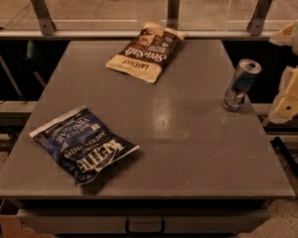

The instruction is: Knock redbull can over

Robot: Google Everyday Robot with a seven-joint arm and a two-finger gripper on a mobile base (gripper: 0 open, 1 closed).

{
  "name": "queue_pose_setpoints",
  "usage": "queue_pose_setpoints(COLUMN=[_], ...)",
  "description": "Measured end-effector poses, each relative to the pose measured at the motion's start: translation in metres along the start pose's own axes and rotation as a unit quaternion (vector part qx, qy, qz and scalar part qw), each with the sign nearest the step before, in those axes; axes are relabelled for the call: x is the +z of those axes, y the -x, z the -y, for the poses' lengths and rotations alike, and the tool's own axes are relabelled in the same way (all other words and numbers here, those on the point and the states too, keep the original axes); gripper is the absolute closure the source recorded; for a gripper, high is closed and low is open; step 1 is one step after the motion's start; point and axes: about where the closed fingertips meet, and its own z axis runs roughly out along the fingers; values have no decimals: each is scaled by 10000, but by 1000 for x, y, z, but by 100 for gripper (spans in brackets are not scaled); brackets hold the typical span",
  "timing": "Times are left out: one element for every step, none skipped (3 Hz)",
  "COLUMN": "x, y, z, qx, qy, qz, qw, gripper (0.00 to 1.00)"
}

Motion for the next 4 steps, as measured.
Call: queue_pose_setpoints(x=[9, 37, 64, 86], y=[-30, -52, -56, -60], z=[51, 87, 95, 93], qx=[259, 503, 607, 757], qy=[-259, -191, 7, 153], qz=[567, 1316, 1863, 2253], qw=[9977, 9898, 9806, 9712], gripper=[0, 0, 0, 0])
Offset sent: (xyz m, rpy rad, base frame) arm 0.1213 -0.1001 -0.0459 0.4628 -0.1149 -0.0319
